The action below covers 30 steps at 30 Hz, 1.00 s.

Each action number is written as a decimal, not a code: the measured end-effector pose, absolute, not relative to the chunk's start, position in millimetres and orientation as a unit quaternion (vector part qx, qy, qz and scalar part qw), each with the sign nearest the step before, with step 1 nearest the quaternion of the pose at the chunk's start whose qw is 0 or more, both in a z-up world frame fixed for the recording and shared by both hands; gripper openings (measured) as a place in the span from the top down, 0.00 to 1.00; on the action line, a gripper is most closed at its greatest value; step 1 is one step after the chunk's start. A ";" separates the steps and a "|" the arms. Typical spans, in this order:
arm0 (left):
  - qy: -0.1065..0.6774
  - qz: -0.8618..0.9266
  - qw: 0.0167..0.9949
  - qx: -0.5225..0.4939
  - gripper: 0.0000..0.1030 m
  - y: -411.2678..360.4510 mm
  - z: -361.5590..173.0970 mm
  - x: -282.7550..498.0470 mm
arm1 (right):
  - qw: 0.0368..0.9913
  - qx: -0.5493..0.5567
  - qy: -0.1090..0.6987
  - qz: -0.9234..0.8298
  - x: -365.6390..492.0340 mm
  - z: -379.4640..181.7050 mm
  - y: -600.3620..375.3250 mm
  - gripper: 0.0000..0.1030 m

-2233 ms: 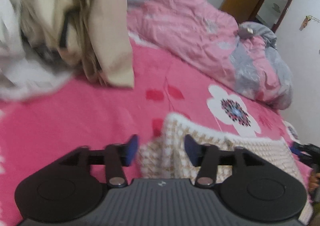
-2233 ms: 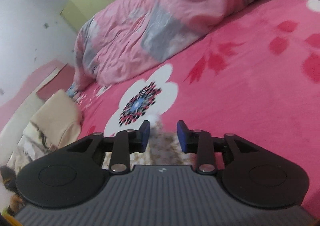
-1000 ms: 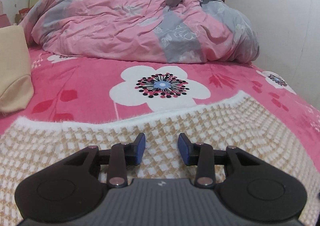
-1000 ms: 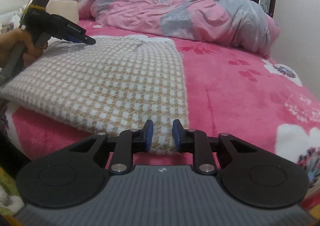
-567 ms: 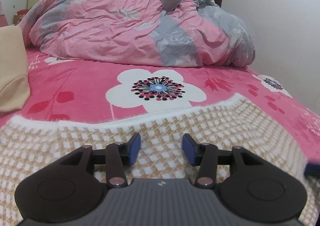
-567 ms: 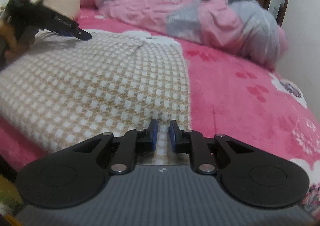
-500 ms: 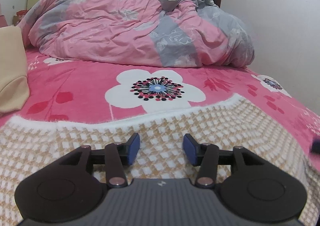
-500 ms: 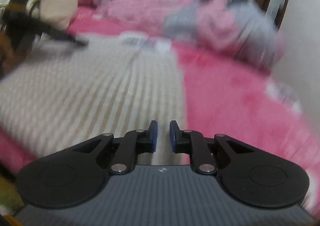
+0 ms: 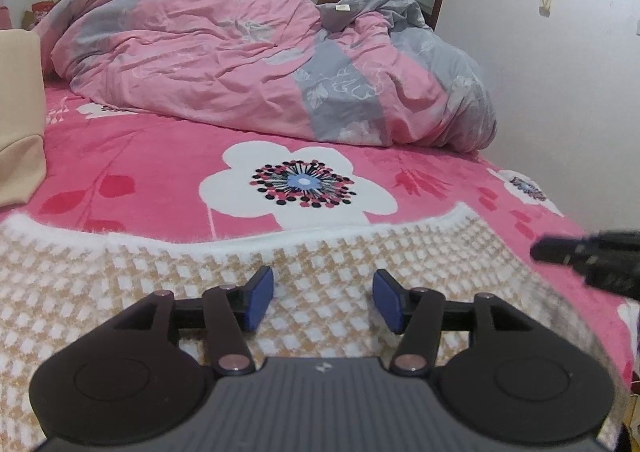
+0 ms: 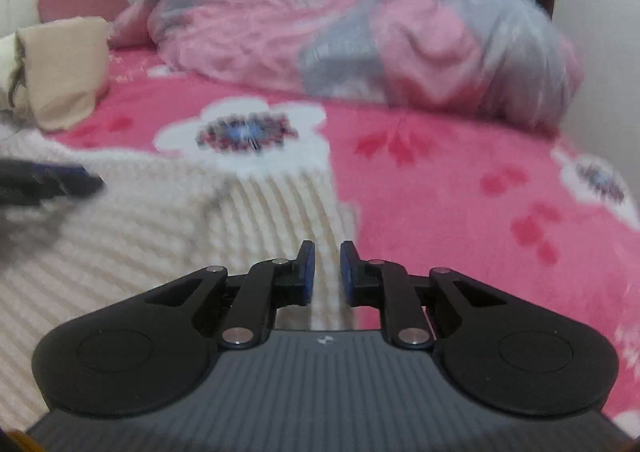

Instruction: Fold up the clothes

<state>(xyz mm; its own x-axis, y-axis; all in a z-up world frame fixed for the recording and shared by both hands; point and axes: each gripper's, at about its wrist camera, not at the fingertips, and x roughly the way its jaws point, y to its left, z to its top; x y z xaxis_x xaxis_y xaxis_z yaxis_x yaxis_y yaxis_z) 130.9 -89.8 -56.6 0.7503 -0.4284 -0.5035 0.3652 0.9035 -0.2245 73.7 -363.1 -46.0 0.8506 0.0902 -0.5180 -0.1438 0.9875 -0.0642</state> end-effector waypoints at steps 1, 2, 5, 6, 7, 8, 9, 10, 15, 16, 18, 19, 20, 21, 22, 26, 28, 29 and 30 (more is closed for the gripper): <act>0.281 -0.212 0.934 -0.065 0.45 -87.0 -53.7 128.1 | 0.964 -0.052 0.251 0.075 69.0 -37.1 -355.3 0.87; 0.277 -0.210 0.935 -0.078 0.45 -82.3 -49.7 122.6 | 0.965 -0.053 0.239 0.090 67.7 -30.4 -347.0 0.87; 0.248 -0.205 0.940 -0.114 0.45 -63.2 -37.3 95.5 | 0.968 -0.060 0.205 0.131 64.8 -12.9 -320.5 0.87; 0.239 -0.204 0.941 -0.124 0.44 -55.3 -34.1 86.0 | 0.968 -0.063 0.195 0.146 64.3 -8.7 -311.1 0.87; 0.232 -0.201 0.942 -0.134 0.45 -47.0 -32.1 77.6 | 0.966 -0.060 0.188 0.167 64.1 -6.5 -302.0 0.87; 0.232 -0.197 0.942 -0.146 0.45 -38.1 -32.1 71.2 | 0.962 -0.055 0.183 0.197 64.0 -6.8 -293.2 0.87; 0.231 -0.192 0.941 -0.157 0.45 -29.3 -32.2 64.9 | 0.956 -0.052 0.181 0.225 64.0 -8.6 -284.0 0.87; 0.231 -0.185 0.940 -0.168 0.45 -20.1 -32.8 60.6 | 0.948 -0.056 0.185 0.252 64.6 -15.2 -273.6 0.87; 0.238 -0.127 0.938 -0.219 0.47 28.6 -40.0 57.1 | 0.930 -0.039 0.243 0.272 77.2 -53.0 -260.2 0.86; 0.239 -0.116 0.937 -0.227 0.47 38.3 -42.2 56.0 | 0.927 -0.034 0.256 0.272 80.1 -60.7 -258.9 0.86; 0.248 -0.082 0.937 -0.230 0.49 56.0 -54.7 57.6 | 0.921 -0.023 0.279 0.272 85.7 -74.4 -257.1 0.86; 0.256 -0.069 0.936 -0.233 0.53 64.3 -63.4 60.6 | 0.920 -0.013 0.280 0.273 87.5 -75.7 -258.9 0.86; 0.266 -0.066 0.931 -0.242 0.62 72.2 -74.0 65.7 | 0.921 -0.009 0.276 0.275 87.7 -78.5 -260.1 0.86; 0.270 -0.065 0.926 -0.254 0.66 79.3 -79.6 68.5 | 0.921 -0.004 0.274 0.276 88.6 -80.5 -261.4 0.86; 0.268 -0.066 0.922 -0.271 0.66 85.3 -76.4 67.7 | 0.921 0.003 0.274 0.278 90.2 -81.4 -263.5 0.86; 0.246 -0.057 0.932 -0.262 0.51 92.5 -53.4 66.8 | 0.919 0.019 0.276 0.280 94.2 -84.4 -269.2 0.86; 0.247 -0.050 0.938 -0.240 0.51 88.8 -46.3 73.2 | 0.920 0.017 0.274 0.279 92.5 -85.3 -265.8 0.86; 0.262 -0.041 0.936 -0.229 0.50 86.4 -48.2 79.8 | 0.921 0.017 0.272 0.278 92.5 -85.9 -264.8 0.86; 0.287 -0.025 0.933 -0.217 0.51 84.1 -53.8 88.0 | 0.921 0.018 0.271 0.278 91.9 -86.8 -264.2 0.86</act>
